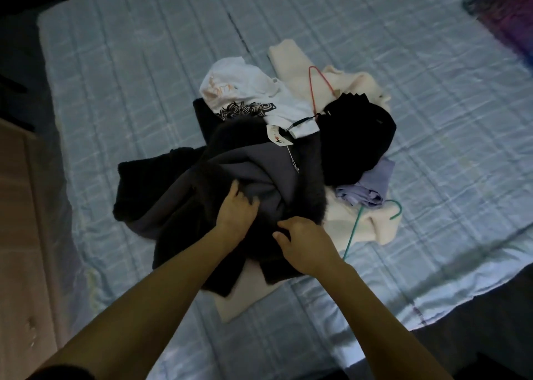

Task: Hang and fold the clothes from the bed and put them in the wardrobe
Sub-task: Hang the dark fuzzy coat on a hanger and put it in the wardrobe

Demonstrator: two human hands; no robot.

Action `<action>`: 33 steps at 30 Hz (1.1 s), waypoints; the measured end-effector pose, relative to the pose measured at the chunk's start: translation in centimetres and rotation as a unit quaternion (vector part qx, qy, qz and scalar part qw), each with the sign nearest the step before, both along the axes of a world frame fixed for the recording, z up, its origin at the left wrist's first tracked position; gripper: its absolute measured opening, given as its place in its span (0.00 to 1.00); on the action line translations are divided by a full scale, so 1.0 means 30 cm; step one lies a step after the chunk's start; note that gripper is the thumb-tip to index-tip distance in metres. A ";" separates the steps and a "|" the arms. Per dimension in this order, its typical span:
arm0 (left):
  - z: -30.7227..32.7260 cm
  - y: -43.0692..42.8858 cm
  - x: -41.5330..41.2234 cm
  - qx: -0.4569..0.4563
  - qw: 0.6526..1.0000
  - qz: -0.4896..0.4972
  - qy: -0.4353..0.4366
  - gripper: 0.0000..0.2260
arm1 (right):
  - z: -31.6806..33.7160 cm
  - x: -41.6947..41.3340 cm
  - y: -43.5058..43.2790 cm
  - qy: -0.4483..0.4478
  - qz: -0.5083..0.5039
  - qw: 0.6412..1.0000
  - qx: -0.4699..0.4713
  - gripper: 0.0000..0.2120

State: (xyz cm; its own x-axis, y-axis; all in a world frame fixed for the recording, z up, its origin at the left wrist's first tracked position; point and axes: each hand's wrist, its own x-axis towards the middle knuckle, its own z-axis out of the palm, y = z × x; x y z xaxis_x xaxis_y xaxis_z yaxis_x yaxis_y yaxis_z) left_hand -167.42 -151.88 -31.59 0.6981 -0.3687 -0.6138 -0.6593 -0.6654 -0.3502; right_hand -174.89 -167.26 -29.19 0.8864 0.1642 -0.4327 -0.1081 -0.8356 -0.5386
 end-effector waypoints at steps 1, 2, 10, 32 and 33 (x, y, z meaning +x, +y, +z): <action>-0.003 0.015 0.012 -0.026 0.999 0.028 0.006 0.19 | 0.001 0.002 -0.001 0.004 -0.001 1.000 0.002 0.20; 0.005 0.027 0.019 -0.053 0.997 0.056 0.013 0.13 | 0.000 0.006 -0.003 0.007 -0.004 1.000 0.002 0.20; 0.181 0.053 -0.038 -0.318 0.913 0.256 0.015 0.09 | 0.078 0.020 0.034 -0.011 -0.076 0.997 0.009 0.14; 0.548 -0.030 -0.656 -0.519 0.824 0.202 0.110 0.07 | 0.461 -0.213 0.079 0.096 -0.458 0.857 0.214 0.12; 0.551 -0.030 -0.669 -0.520 0.825 0.193 0.106 0.08 | 0.494 -0.225 0.085 0.099 -0.457 0.858 0.215 0.10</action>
